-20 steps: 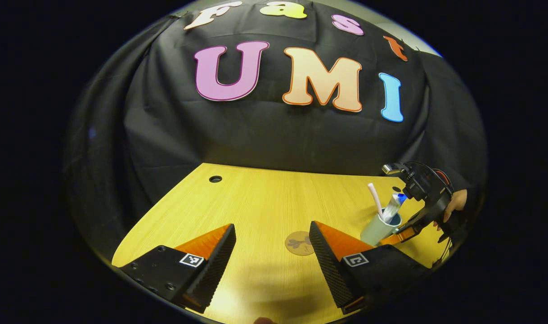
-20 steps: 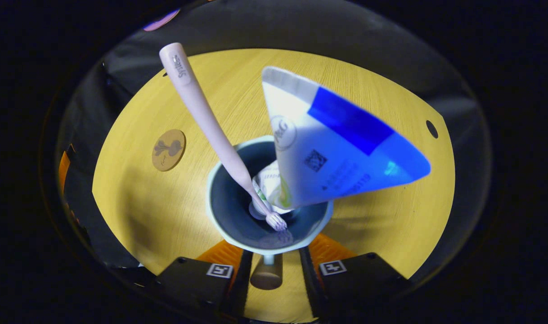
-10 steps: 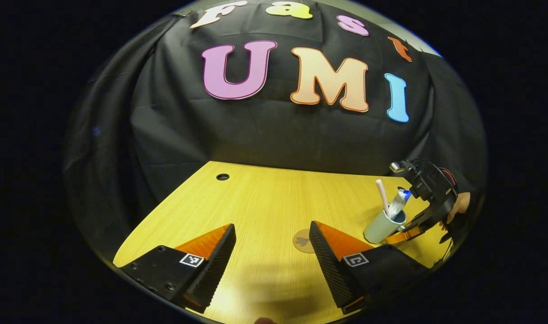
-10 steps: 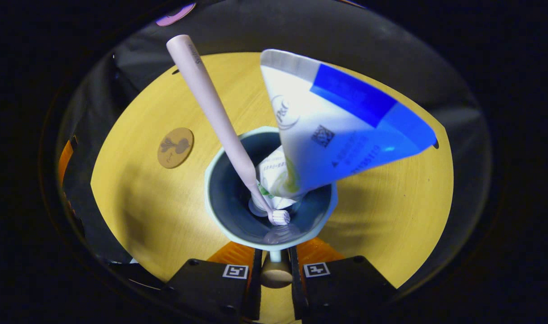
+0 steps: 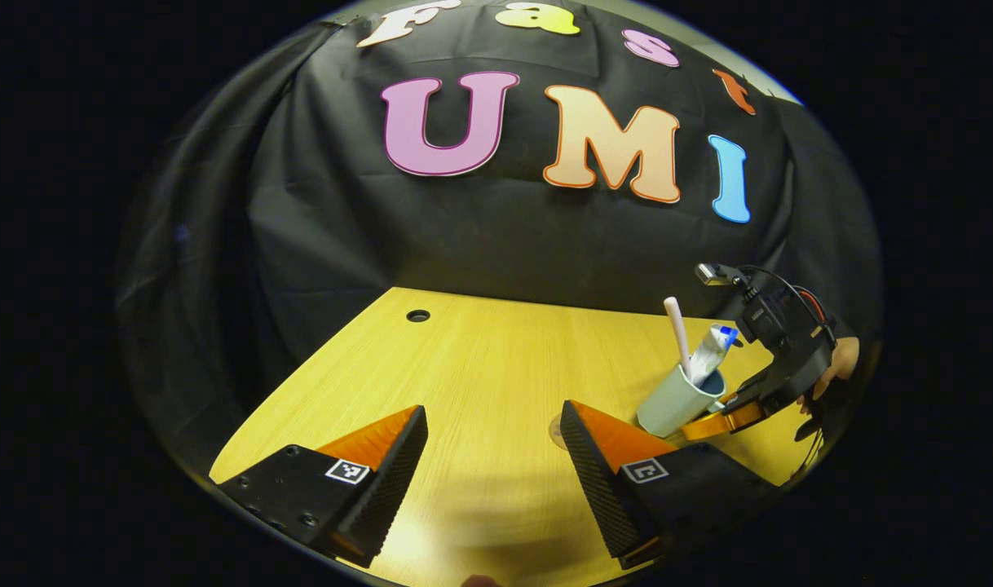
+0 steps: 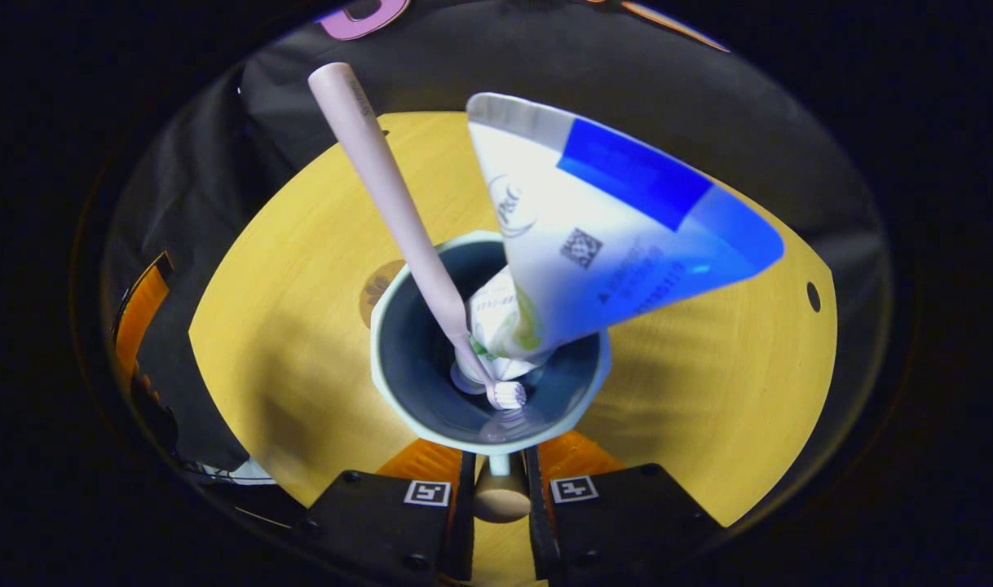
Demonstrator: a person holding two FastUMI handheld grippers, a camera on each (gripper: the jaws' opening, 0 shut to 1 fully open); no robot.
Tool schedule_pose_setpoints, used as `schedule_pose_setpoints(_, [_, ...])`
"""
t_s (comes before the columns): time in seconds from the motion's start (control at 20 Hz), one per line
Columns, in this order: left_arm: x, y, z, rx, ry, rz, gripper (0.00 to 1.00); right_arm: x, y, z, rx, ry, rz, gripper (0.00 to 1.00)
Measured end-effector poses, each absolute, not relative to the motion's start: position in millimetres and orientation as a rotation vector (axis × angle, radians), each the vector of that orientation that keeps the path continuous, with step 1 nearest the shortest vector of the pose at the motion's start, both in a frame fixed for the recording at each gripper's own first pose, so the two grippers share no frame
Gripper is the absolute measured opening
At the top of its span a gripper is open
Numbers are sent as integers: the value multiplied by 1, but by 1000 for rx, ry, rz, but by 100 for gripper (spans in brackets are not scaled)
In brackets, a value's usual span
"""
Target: Put the toothbrush and toothpaste on the desktop into the cup, then pick up the cup and place it on the coaster on the desktop.
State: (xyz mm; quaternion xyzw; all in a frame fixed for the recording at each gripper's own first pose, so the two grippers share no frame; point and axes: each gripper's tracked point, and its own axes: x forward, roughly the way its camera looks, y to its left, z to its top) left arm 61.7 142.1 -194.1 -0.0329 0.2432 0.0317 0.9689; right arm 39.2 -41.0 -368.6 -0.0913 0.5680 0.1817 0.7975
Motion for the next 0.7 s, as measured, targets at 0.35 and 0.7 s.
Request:
schedule_pose_setpoints(0.35, [50, 181, -198, -80, 496, 110, 95, 40, -45, -368, -246, 1205, 463, 30])
schedule_pose_setpoints(0.7, [47, 214, -201, -92, 498, 146, 95, 42, -49, -365, -345, 1252, 443, 26])
